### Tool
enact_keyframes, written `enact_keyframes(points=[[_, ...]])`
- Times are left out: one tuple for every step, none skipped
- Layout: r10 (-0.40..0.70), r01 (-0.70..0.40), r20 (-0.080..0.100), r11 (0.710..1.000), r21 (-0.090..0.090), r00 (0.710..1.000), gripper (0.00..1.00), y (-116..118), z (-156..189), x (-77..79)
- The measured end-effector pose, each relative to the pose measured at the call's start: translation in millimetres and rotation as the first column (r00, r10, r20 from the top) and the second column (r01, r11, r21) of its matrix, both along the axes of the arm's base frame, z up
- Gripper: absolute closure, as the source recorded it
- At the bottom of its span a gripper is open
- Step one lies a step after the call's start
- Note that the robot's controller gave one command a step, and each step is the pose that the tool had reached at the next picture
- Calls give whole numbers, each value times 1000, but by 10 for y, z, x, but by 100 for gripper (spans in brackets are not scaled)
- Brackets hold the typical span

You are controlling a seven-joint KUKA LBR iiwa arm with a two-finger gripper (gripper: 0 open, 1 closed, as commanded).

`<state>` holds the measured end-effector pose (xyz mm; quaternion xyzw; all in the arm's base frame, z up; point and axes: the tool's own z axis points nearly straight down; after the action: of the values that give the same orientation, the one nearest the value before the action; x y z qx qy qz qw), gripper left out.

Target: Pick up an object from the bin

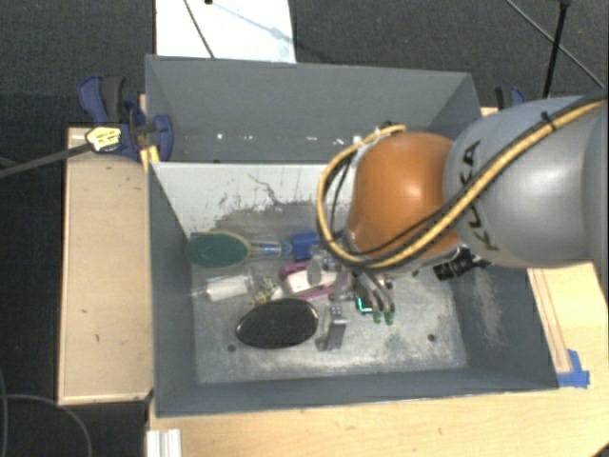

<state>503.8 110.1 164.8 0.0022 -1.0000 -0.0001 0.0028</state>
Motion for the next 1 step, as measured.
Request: enact_keyframes(points=[[-44,44,1,999,0,999,0,285,-985,56]])
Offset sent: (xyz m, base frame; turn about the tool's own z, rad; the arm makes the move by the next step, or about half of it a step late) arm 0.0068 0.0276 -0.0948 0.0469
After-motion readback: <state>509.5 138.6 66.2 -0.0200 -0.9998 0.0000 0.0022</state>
